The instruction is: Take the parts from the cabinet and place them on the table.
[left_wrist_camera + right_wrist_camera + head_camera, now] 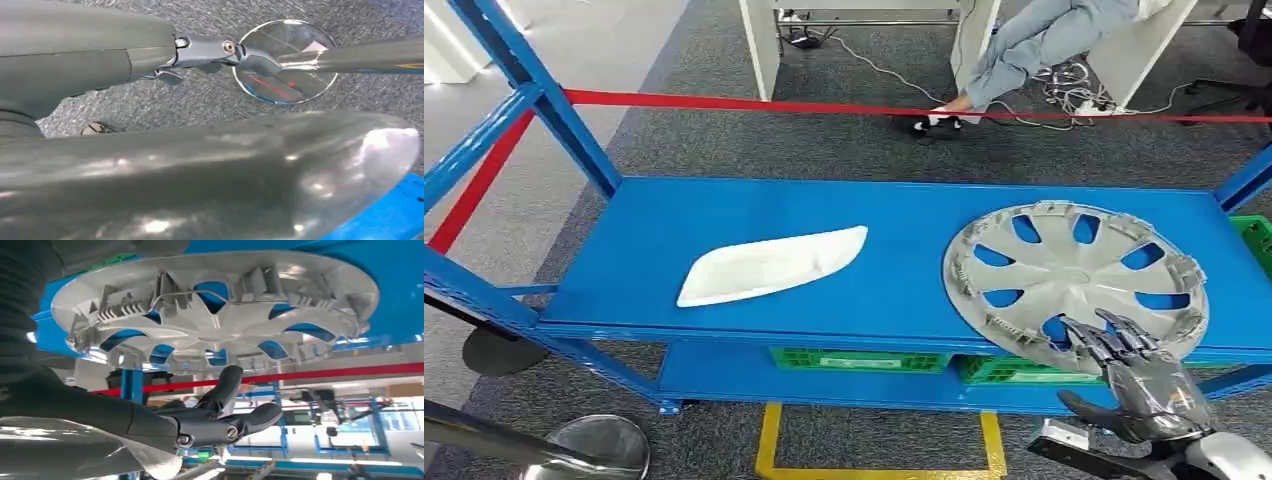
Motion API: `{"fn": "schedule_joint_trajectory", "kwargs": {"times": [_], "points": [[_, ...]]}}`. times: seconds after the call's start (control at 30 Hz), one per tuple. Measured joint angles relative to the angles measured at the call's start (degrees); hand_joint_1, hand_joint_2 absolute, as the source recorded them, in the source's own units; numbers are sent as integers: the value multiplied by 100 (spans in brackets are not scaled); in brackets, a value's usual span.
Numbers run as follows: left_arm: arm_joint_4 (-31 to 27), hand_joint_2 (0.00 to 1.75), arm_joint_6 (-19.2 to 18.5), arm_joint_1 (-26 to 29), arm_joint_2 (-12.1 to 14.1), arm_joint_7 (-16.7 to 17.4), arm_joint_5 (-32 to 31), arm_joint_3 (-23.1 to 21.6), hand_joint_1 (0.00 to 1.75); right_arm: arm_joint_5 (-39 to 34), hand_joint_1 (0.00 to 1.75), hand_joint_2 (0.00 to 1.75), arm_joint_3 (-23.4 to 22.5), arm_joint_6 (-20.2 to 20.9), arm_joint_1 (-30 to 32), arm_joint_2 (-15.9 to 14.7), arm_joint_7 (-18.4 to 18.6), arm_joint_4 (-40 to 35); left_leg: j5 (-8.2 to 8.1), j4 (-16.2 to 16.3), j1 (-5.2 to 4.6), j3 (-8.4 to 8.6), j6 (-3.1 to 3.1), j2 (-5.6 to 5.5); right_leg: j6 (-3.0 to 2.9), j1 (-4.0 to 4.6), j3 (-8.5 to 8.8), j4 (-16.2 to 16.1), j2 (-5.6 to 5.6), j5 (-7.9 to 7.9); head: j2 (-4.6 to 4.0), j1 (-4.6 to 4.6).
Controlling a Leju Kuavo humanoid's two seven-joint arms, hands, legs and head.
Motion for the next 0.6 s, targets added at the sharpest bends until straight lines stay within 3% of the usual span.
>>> {"fn": "schedule_joint_trajectory", "kwargs": {"times": [0.23,0.6], "points": [[0,0,35,19,0,4,-11,15,0,83,0,175,-13,234,-133,321,101,122,0,0,0,0,0,0,0,0,-1,0,0,0,0,-2],[-2,0,140,99,0,103,68,-4,0,2,0,175,-42,597,-139,441,365,227,0,0,-1,0,0,0,0,0,-2,0,0,0,0,0]]}}
